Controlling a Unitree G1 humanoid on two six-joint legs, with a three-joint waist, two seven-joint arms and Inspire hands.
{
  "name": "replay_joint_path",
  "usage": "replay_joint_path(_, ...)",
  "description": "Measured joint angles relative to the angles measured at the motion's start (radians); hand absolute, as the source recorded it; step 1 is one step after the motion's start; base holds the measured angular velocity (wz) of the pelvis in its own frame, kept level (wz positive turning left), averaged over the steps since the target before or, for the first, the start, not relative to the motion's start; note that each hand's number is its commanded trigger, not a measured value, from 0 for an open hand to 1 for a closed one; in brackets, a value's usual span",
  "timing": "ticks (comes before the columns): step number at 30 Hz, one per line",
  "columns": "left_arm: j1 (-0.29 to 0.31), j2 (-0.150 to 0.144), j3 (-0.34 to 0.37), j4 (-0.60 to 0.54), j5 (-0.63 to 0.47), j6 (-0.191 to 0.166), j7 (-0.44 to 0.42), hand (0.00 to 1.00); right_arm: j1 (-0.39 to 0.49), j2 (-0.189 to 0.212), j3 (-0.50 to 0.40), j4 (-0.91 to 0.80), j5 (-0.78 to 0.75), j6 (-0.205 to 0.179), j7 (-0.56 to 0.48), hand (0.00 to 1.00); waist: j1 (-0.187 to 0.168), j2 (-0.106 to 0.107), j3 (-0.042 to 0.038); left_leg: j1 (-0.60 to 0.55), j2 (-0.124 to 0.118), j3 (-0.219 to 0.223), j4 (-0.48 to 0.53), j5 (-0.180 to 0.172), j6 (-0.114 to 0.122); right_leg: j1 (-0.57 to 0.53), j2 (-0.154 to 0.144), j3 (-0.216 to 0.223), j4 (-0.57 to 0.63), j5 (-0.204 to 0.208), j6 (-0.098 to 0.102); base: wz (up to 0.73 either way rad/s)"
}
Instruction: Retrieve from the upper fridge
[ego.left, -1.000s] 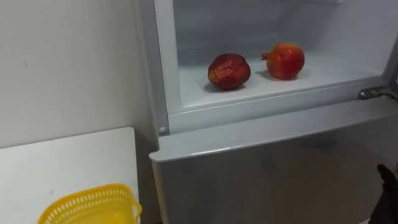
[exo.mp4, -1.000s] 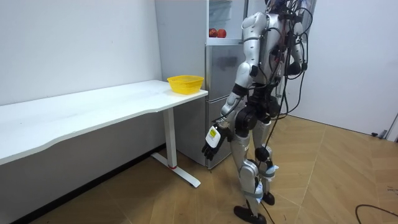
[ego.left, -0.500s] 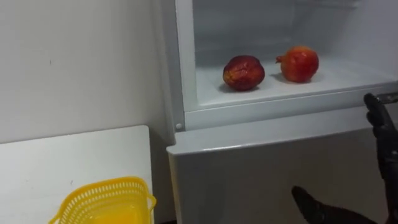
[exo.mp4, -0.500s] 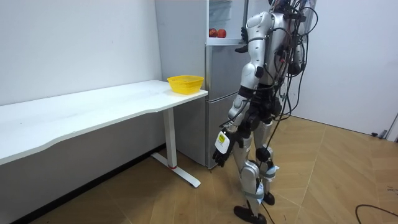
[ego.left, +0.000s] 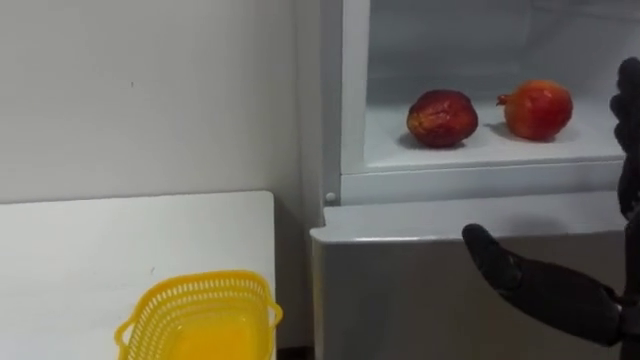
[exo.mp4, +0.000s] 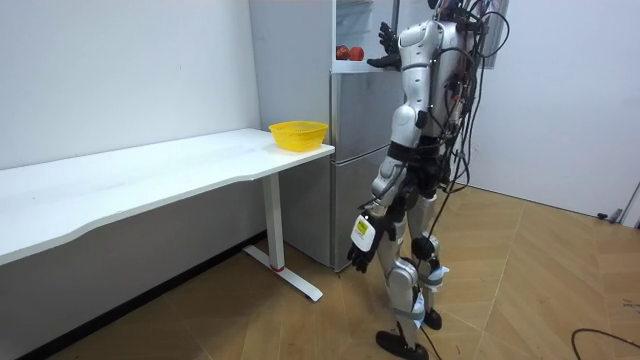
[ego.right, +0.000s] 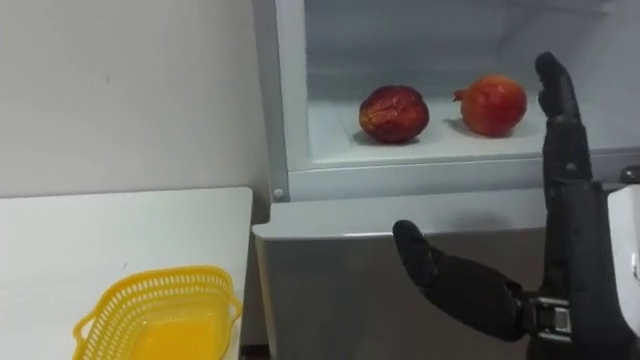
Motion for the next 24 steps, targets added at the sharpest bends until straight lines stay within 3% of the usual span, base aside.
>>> replay_joint_path(3,0.002,-0.003,-0.001,-0.001,0.016,0.010,0.001,0.00,-0.042,-0.017,-0.001,0.061,0.009,0.002,0.001,0.00,0.008,-0.011,-0.0023,0.006,0.000,-0.014,0.000,0.000,0.000,0.013,0.000,-0.013,0.001,0.000,0.000,0.13)
replay_joint_path(7,-0.008,-0.003,0.001,-0.001,0.051,0.015,-0.007,0.00,-0.129,-0.035,-0.018,0.140,0.063,0.016,0.007,0.00,0.023,-0.021,0.0053,0.001,0.000,-0.037,0.001,0.000,0.000,0.020,-0.002,-0.033,0.001,0.000,0.000,0.12)
replay_joint_path(10,-0.011,-0.005,0.012,0.000,0.074,0.031,-0.026,0.00,-0.171,-0.047,-0.024,0.167,0.069,0.030,0.025,0.00,0.028,-0.025,0.0061,-0.001,0.000,-0.045,0.002,0.000,0.000,0.020,-0.002,-0.041,0.002,0.000,0.000,0.10)
replay_joint_path(13,-0.011,-0.009,0.041,-0.002,0.103,0.046,-0.042,0.00,-0.217,-0.051,-0.027,0.192,0.078,0.040,0.037,0.00,0.035,-0.027,0.0055,0.002,-0.001,-0.052,0.002,0.000,0.000,0.021,-0.003,-0.048,0.002,0.000,0.000,0.08)
replay_joint_path(18,-0.017,-0.021,0.056,-0.016,0.108,0.065,-0.044,0.00,-0.262,-0.075,-0.026,0.230,0.143,0.076,0.062,0.00,0.078,-0.033,0.0038,0.001,-0.002,-0.051,0.004,0.000,0.000,0.018,-0.004,-0.047,0.004,0.000,0.000,-0.02)
replay_joint_path(24,-0.012,-0.022,0.078,-0.015,0.108,0.078,-0.048,0.00,-0.320,-0.111,-0.026,0.295,0.200,0.093,0.073,0.00,0.106,-0.053,0.0011,0.004,-0.004,-0.060,0.006,0.000,0.000,0.025,-0.007,-0.057,0.001,0.000,0.000,0.02)
